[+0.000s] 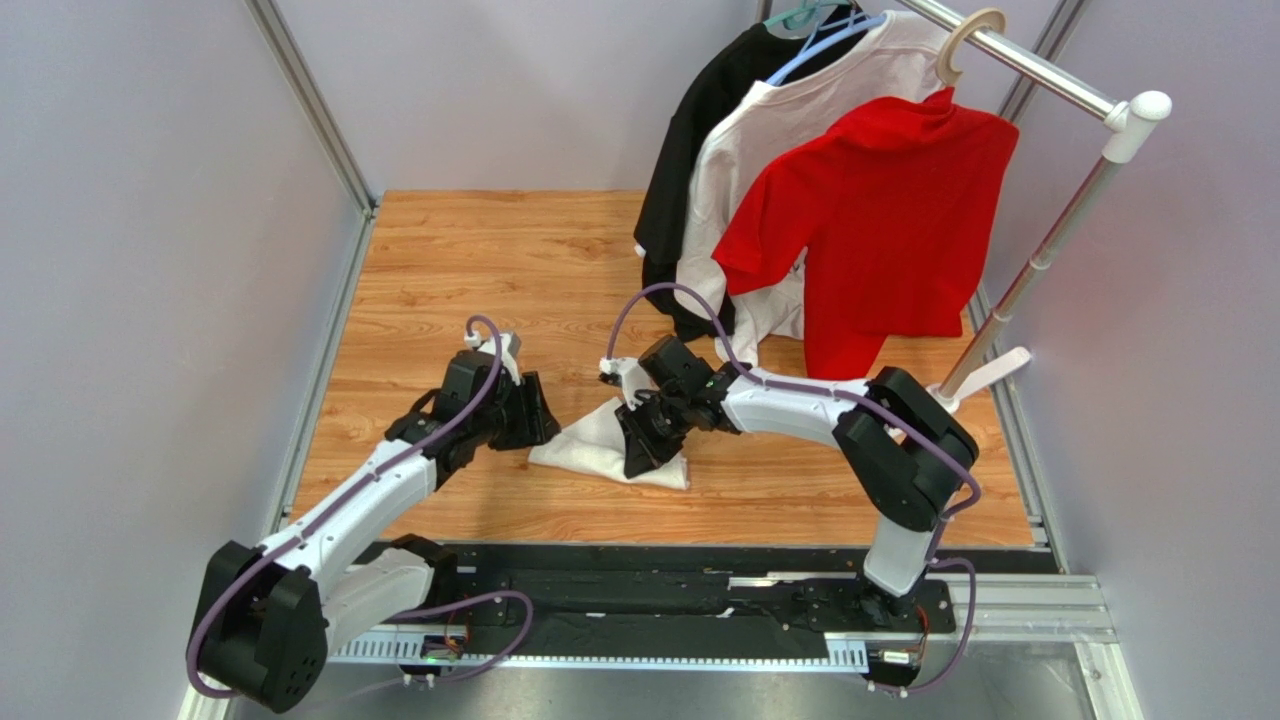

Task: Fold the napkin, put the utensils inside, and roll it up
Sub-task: Roll the napkin with the utensil

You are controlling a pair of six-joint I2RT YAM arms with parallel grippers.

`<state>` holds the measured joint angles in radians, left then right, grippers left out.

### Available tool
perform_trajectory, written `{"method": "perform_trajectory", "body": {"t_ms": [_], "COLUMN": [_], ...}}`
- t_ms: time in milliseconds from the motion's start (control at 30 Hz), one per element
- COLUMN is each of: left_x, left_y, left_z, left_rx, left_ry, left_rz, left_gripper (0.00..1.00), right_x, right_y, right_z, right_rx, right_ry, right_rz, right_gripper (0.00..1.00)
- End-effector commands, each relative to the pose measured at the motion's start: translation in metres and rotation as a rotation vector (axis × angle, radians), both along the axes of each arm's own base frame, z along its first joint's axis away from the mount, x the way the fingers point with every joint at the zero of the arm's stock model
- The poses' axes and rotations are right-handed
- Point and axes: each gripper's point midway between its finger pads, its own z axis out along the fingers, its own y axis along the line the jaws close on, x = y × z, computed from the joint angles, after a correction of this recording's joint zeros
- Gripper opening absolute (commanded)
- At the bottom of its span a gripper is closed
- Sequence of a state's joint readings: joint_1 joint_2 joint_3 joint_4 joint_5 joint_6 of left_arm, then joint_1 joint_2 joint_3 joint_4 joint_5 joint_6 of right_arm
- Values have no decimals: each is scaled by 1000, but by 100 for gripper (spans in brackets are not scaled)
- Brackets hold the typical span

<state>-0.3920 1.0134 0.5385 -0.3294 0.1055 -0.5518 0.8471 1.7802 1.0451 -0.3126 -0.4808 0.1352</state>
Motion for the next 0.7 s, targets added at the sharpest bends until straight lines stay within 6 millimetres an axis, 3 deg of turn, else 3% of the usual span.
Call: {"method": "perform_trajectory", "body": {"t_ms": [0,567,667], "left_x": [0,-4,-3], "left_y": [0,-5,-9], "left_z": [-1,-17,-17], "left_rx": [-24,-56,-80], "left_ry": [-26,0,-3], "left_rz": [10,10,10], "left_gripper": [59,59,55], "right_x": [-11,13,16], "right_y": [-22,-39,-42], "right_z": [-32,-57,-60], "right_rx": [-94,-63,-67], "right_ry": [180,391,407], "right_rz": [-23,-142,-156], "right_gripper": [0,0,0]}}
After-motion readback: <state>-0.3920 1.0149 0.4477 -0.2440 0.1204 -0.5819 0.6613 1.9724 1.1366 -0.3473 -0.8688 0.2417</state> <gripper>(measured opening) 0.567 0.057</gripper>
